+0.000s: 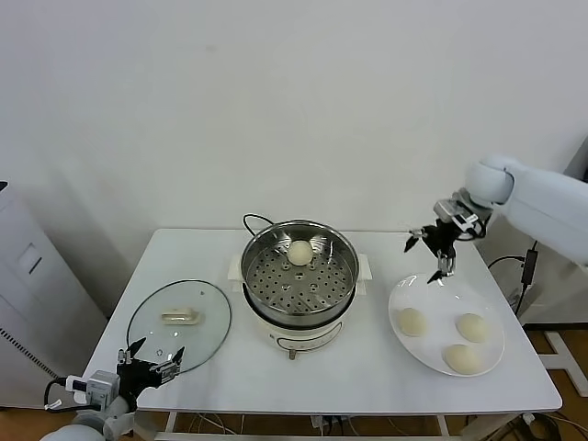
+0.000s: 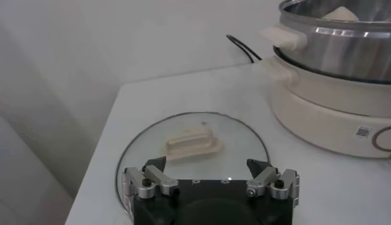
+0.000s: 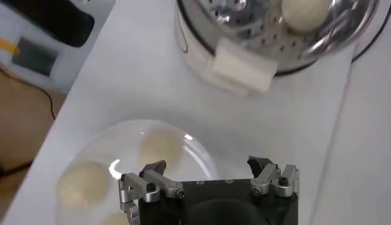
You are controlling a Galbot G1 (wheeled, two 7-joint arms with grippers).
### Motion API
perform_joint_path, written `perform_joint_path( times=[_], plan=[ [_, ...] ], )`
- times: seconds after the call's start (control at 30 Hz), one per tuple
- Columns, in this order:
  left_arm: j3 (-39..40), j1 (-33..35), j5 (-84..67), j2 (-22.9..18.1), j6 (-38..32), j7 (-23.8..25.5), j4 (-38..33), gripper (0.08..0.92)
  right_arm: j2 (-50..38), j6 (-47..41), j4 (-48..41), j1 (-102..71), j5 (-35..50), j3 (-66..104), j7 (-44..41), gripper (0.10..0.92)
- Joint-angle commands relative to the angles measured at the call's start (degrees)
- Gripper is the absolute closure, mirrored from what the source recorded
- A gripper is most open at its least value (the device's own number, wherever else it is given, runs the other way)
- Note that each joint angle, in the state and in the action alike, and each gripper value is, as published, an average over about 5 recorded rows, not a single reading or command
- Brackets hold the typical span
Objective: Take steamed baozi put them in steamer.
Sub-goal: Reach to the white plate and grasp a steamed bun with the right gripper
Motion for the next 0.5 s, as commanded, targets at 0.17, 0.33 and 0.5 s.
perform_joint_path(
  times=[0.17,0.33,0.5],
  plan=[
    [-0.2,0.1,0.1,-0.1,0.1,0.0,-0.1,0.177,-1.9,-5.5,-1.1,-13.3,-0.5,5.0,2.7,0.203],
    [-0.2,0.2,0.2,-0.2,0.1,0.0,-0.2,0.177,-0.8,-5.3,-2.8,-16.7,-2.5,7.2,2.9,0.203],
    [-0.3,0.2,0.3,-0.2,0.1,0.0,-0.2,0.177,-0.4,-5.2,-3.9,-19.9,-4.2,9.3,3.6,0.203]
  ],
)
